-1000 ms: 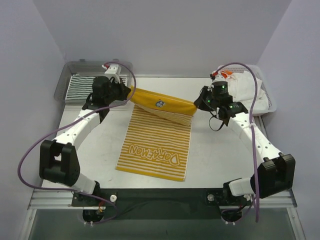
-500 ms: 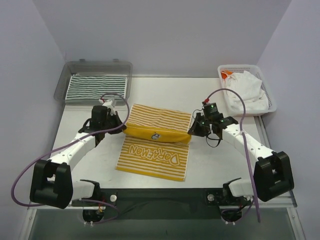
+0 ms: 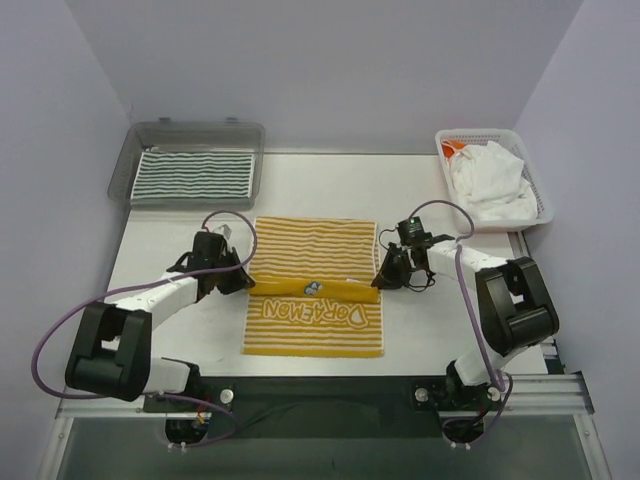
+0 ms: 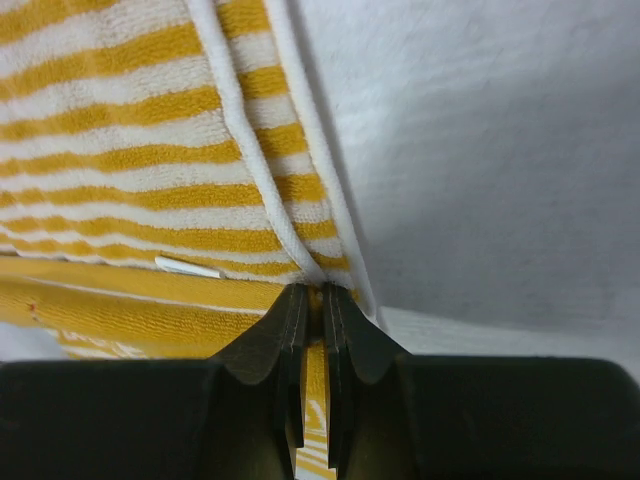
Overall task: Fold and stack the towels
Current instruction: Fold the towel
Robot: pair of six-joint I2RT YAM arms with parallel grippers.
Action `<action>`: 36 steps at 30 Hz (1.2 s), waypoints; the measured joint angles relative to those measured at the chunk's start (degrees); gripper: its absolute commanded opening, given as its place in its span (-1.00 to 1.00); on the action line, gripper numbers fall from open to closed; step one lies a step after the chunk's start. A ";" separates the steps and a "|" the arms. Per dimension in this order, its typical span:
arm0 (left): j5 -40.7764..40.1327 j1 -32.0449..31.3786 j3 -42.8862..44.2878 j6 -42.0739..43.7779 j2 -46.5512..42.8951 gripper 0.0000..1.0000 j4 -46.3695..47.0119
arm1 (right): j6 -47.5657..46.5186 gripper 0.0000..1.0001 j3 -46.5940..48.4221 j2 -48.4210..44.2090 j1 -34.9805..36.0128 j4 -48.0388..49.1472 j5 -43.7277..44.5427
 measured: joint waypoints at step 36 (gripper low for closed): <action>-15.13 -5.11 30.49 13.14 7.26 -1.00 19.54 | -21.46 -1.00 66.23 20.50 -8.46 -8.13 7.45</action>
